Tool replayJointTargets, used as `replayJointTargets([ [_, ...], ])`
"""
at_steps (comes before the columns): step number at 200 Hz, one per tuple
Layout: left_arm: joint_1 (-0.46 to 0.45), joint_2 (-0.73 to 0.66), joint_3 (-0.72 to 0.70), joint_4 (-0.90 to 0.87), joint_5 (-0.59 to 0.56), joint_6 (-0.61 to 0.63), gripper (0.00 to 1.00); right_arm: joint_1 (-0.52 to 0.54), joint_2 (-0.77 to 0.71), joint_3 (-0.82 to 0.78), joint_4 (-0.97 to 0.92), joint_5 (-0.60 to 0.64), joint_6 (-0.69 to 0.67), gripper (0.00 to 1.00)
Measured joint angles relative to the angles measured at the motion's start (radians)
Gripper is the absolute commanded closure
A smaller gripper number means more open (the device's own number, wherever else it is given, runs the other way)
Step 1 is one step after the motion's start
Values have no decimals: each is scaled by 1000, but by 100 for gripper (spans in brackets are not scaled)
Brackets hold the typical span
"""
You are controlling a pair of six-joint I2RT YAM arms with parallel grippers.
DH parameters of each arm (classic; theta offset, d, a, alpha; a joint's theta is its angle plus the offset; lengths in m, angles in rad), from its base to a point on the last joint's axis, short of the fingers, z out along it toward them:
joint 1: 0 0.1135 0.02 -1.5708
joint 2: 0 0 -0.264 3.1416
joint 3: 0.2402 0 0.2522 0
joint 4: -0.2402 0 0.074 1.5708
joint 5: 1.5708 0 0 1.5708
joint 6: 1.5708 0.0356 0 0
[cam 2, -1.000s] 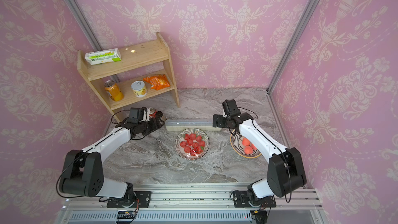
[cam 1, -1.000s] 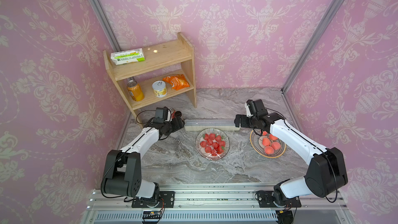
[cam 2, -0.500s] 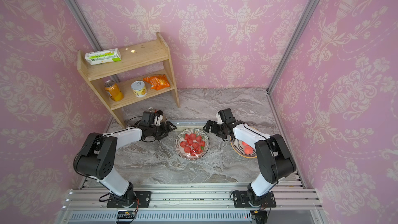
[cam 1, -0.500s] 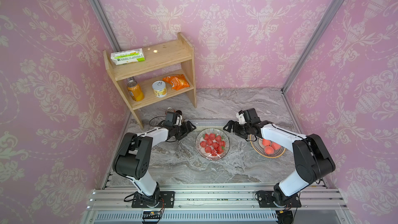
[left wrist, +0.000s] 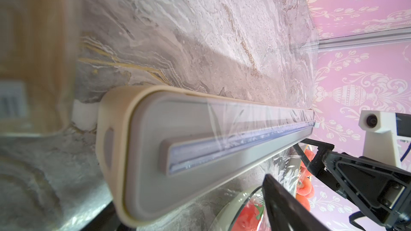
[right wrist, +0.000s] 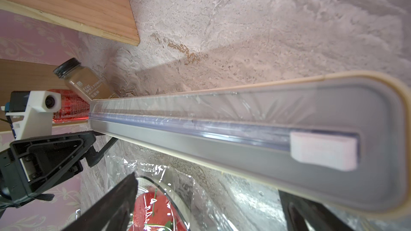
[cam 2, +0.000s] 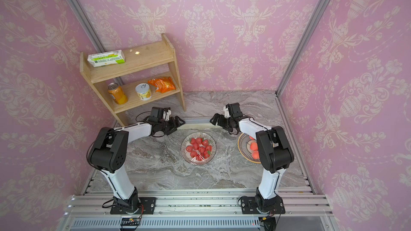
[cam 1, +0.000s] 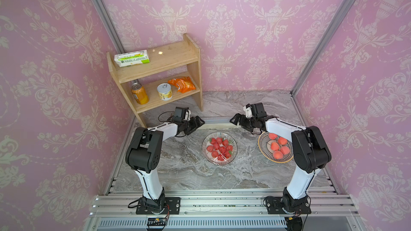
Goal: Wrap the plate with plastic wrap
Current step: Move the plastic wrap cutting box to the center of the board, then adjust the plate at the center of the board.
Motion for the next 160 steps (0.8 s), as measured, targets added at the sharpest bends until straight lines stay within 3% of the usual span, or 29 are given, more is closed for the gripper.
replayJointTargets([
  [29,0,-29,-8,-43,-45,40,15,-1,-39,11,-65,54,-61,0],
  [57,0,-189,-53,-121,-92,79,15,-2,-177,-13,-152,115,-123,0],
  [97,-17,-367,-81,-150,-98,93,16,4,-320,-115,-148,51,-135,1],
  [160,-147,-312,-128,-101,-59,93,17,127,-242,-185,-39,-47,-83,2],
])
